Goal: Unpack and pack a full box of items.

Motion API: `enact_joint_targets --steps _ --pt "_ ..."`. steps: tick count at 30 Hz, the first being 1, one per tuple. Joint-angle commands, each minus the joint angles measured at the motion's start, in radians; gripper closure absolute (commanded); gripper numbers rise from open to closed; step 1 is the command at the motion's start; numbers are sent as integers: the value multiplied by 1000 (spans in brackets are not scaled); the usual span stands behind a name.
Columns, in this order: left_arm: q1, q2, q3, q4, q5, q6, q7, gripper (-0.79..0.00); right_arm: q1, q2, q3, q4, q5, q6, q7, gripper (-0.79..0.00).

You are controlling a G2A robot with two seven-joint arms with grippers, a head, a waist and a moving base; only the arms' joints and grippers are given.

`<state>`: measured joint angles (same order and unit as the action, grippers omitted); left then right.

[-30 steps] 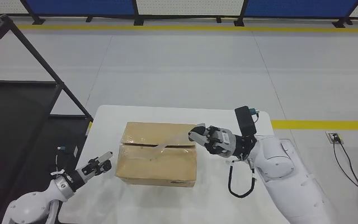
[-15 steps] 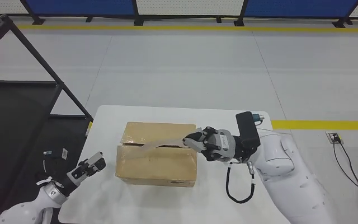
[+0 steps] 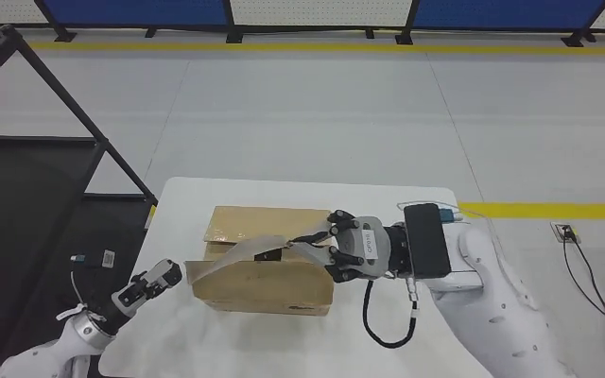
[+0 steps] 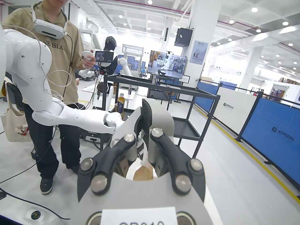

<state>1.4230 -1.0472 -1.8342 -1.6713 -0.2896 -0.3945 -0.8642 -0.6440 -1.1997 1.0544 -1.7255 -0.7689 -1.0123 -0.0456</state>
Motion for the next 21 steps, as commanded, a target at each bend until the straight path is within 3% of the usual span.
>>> enact_joint_targets --steps 1,16,21 --pt "8 1 -3 -9 -6 -5 0 -785 9 1 -5 -2 -13 0 -16 0" --pt "47 10 -21 -21 -32 -57 -26 -785 50 -7 -21 -10 30 0 -93 0" --pt "78 14 -30 -51 -124 -73 -104 -785 71 -9 -22 -8 36 1 -75 0"
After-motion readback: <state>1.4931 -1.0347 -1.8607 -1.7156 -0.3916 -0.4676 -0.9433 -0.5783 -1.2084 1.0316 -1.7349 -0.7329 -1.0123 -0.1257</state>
